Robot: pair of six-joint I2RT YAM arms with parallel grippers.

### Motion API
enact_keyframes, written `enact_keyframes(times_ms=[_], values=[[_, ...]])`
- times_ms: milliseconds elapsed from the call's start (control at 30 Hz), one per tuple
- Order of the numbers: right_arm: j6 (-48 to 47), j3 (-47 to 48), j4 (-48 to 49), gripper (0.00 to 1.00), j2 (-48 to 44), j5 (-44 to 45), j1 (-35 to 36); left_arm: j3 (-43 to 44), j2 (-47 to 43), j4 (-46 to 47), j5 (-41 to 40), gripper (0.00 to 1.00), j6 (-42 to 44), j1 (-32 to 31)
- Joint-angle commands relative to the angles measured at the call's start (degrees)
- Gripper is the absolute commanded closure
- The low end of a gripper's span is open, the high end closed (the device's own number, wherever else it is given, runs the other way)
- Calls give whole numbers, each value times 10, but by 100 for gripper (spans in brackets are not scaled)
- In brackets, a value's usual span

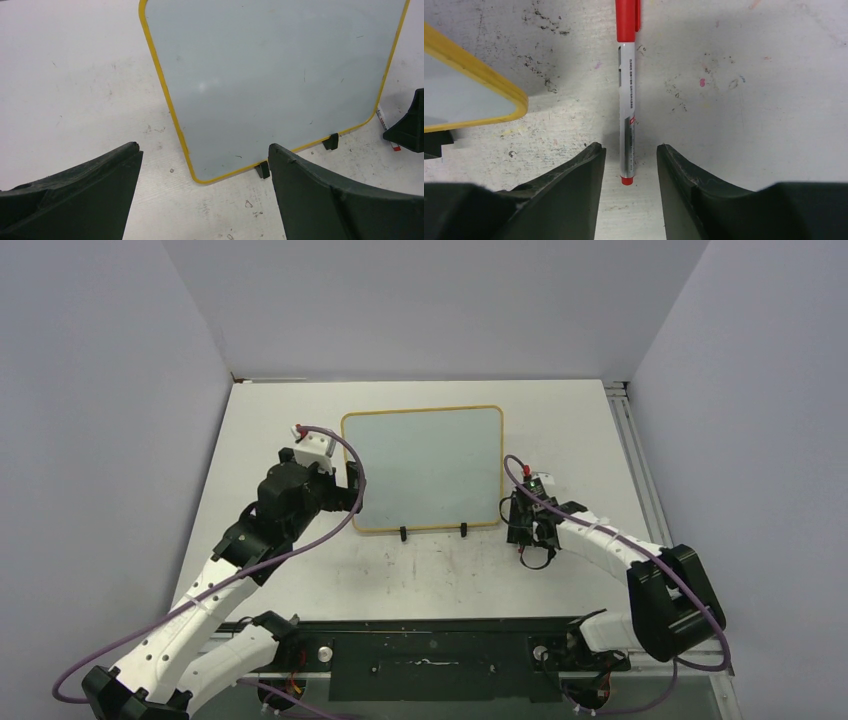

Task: Write a sentence on the whiteboard
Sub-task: Open the whiteboard marker at the center of the board.

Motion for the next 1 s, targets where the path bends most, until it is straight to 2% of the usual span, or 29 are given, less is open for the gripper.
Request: enact_keyframes(times_ms=[0, 300, 433, 567, 800, 967], values=[[-21, 27, 12, 60, 16, 5, -1, 5, -1, 32, 0, 3, 9, 2], [-20, 34, 27, 69, 49, 7, 0, 4, 3, 29, -1, 3, 10, 2], [-18, 28, 31, 79, 49, 10, -1, 3, -1, 31, -3, 3, 12, 2], [-11, 22, 28, 94, 31, 9, -3, 2, -3, 32, -2, 3, 14, 2], [-7, 32, -44, 95, -54, 0, 1, -2, -6, 33, 12, 3, 17, 1], [3, 35, -104, 95, -134, -56, 7, -15, -21, 33, 30, 3, 31, -16]])
